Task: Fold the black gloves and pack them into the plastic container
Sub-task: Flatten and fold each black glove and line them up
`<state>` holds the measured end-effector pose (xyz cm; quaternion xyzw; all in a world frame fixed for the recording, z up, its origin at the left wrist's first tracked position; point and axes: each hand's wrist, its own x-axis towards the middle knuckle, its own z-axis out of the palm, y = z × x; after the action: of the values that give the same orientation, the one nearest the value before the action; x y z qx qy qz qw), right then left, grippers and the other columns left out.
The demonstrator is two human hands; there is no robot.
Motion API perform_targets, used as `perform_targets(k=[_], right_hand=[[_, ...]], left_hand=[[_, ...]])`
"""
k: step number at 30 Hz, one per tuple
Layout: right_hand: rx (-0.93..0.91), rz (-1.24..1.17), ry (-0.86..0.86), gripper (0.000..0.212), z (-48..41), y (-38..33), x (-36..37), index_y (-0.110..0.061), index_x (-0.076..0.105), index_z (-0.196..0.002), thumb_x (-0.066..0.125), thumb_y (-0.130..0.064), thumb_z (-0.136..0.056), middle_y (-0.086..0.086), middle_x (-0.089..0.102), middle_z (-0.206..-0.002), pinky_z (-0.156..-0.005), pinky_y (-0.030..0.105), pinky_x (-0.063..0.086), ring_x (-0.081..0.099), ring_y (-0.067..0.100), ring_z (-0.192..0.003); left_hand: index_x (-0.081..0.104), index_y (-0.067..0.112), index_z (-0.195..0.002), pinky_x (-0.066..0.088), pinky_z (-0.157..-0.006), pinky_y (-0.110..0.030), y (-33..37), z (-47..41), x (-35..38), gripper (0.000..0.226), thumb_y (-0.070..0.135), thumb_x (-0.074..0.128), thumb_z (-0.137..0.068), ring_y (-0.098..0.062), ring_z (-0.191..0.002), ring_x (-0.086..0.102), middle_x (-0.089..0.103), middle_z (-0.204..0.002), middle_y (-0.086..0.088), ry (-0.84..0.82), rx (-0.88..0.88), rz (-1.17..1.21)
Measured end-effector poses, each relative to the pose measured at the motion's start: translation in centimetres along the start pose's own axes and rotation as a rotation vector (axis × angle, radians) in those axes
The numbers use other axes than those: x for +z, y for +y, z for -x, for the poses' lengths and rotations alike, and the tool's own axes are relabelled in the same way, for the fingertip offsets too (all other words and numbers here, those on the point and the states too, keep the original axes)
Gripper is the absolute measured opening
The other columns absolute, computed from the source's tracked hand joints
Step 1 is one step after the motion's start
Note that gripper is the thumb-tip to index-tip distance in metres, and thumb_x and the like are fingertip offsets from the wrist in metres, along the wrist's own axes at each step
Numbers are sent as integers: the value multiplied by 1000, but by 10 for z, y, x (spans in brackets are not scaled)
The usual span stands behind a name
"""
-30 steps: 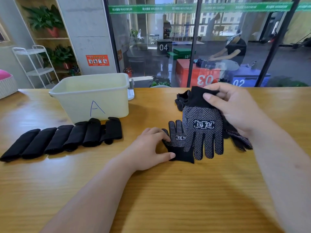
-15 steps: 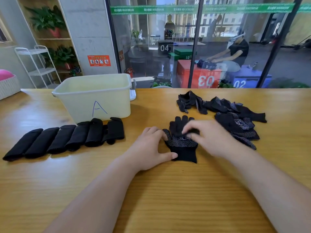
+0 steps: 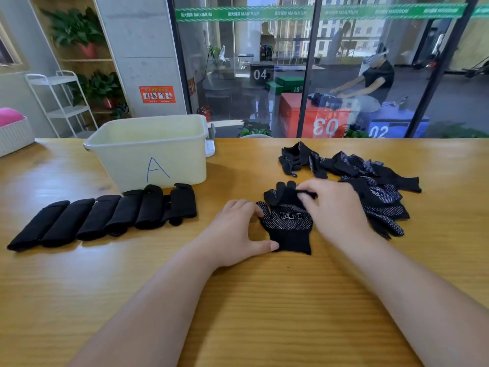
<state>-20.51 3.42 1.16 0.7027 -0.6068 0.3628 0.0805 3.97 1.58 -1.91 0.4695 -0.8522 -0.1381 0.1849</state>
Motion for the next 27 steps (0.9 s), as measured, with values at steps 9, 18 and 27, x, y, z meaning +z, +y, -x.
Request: perform_targets(k=[9, 18, 27], right_hand=[[-32, -22, 137, 16, -52, -4, -20, -30, 80, -112, 71, -27, -98, -10, 79, -104, -85, 42, 58, 72, 18, -95], [-236, 135, -198, 14, 47, -6, 2, -32, 77, -104, 75, -22, -94, -18, 75, -100, -71, 35, 56, 68, 12, -97], [-216, 149, -66, 12, 55, -13, 3, -20, 78, -105, 76, -17, -94, -7, 76, -97, -71, 37, 58, 72, 19, -88]], left_hand=[[46, 31, -140, 42, -116, -37, 2, 2, -1, 88, 80, 76, -73, -7, -139, 37, 51, -142, 14, 5, -57, 49], [36, 28, -152, 40, -120, -37, 11, 2, -2, 100, 73, 82, -75, -8, -143, 37, 48, -149, 13, 6, -89, 64], [22, 30, -163, 35, -122, -35, 11, 5, -3, 113, 75, 80, -76, -9, -149, 29, 47, -156, 14, -24, -104, 80]])
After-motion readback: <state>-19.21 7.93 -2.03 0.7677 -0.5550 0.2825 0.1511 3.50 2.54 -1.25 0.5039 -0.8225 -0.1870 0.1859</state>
